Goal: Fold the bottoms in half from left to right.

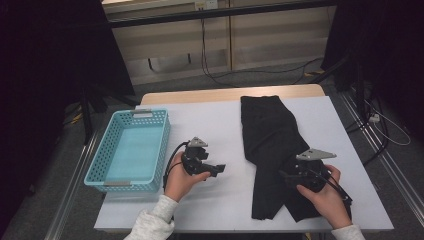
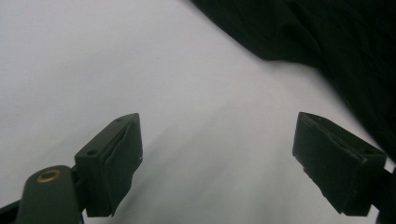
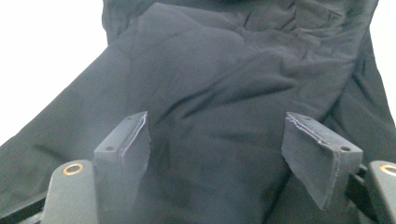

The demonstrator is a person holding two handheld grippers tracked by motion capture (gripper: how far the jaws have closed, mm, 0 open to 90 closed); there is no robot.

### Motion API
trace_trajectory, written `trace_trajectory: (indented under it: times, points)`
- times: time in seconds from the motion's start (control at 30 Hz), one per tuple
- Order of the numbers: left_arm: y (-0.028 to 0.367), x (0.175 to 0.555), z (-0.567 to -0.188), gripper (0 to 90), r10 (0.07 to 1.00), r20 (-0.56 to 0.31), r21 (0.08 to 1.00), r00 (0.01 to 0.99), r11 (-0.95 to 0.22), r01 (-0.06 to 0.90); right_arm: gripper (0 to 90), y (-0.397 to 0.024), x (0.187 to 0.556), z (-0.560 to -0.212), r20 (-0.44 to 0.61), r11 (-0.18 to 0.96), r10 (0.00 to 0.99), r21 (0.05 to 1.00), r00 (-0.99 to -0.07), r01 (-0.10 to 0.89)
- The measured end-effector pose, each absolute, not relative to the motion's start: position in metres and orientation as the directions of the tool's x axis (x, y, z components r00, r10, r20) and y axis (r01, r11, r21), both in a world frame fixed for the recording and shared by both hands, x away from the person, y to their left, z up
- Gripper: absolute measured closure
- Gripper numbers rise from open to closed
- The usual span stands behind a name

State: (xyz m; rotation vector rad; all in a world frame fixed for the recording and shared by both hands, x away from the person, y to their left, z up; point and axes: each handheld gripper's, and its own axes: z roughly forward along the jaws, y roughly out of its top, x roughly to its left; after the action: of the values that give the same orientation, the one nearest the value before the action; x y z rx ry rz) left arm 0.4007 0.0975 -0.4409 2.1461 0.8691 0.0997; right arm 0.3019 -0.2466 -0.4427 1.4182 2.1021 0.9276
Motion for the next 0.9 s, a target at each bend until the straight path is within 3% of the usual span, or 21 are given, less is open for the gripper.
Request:
trace_trajectory:
  times: [0.17,0.2,0.33,0.6,0.9]
  points:
    - [0.099,0.399,-0.441,16.0,0.621,-0.203,0.706,0.757,-0.443,0.553,28.4,-0.247,0.293,-0.442,0.011,0.256,0.921,0.737,-0.390,0.626]
    - [0.099,0.398,-0.442,16.0,0.622,-0.198,0.705,0.757,-0.446,0.551,37.0,-0.247,0.288,-0.448,-0.019,0.277,0.922,0.729,-0.387,0.626]
    - [0.098,0.397,-0.442,16.1,0.623,-0.192,0.702,0.759,-0.453,0.550,43.3,-0.248,0.283,-0.451,-0.020,0.289,0.918,0.719,-0.396,0.632]
    - [0.099,0.397,-0.443,16.0,0.628,-0.188,0.698,0.755,-0.456,0.553,46.1,-0.265,0.275,-0.450,-0.008,0.256,0.933,0.718,-0.360,0.648]
    - [0.106,0.395,-0.441,16.1,0.649,-0.179,0.698,0.739,-0.445,0.560,69.5,-0.262,0.279,-0.454,-0.006,0.279,0.925,0.690,-0.380,0.668]
